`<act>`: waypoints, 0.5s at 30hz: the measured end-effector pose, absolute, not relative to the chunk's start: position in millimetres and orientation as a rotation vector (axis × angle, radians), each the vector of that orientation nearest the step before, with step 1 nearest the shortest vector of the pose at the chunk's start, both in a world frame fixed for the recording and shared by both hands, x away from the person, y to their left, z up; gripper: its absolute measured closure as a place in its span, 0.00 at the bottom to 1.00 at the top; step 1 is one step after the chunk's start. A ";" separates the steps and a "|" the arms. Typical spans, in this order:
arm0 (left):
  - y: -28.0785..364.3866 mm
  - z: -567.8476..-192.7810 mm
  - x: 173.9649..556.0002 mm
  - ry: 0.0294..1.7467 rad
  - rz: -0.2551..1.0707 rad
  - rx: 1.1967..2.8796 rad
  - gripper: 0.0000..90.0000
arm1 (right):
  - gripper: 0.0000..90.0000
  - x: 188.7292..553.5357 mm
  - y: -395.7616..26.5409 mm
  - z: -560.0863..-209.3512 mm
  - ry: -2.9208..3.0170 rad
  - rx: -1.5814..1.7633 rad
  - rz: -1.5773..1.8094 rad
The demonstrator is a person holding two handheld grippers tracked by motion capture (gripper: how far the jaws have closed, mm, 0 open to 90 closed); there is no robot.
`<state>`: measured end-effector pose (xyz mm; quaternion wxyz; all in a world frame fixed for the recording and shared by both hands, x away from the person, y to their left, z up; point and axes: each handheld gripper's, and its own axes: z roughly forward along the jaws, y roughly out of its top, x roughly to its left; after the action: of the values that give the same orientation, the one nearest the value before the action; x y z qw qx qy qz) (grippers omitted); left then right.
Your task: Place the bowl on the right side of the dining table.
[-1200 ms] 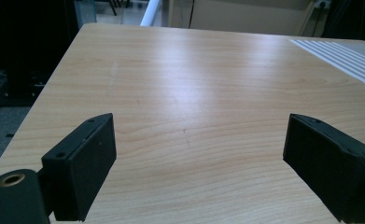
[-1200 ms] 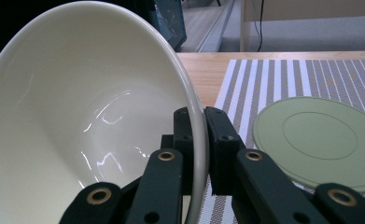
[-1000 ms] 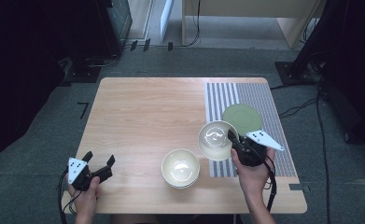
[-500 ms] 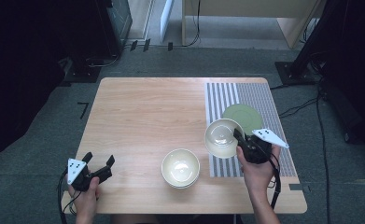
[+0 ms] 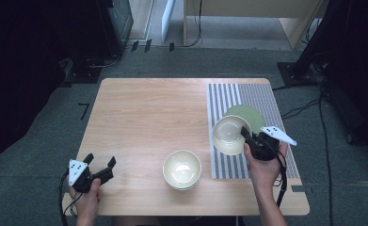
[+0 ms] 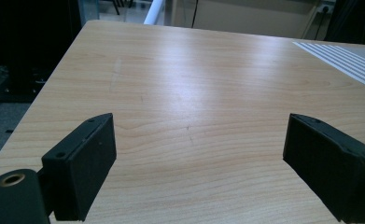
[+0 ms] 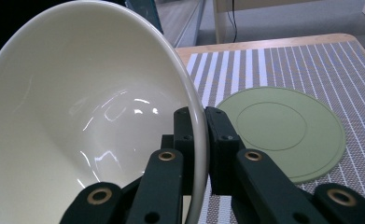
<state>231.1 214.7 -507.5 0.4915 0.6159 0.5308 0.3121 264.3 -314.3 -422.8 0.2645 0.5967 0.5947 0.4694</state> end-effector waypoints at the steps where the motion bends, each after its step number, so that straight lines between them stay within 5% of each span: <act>1: 214.4 -507.5 231.2 1.287 0.760 1.497 0.10 | 0.94 265.1 -315.4 -422.7 1.608 1.612 1.265; 15: 214.6 -507.5 231.4 1.288 0.759 1.495 0.10 | 0.94 280.6 -327.1 -418.1 1.585 1.641 1.226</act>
<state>231.4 214.6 -507.5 0.4915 0.6158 0.5305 0.3127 280.6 -327.1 -418.1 0.2722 0.6097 0.5887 0.4555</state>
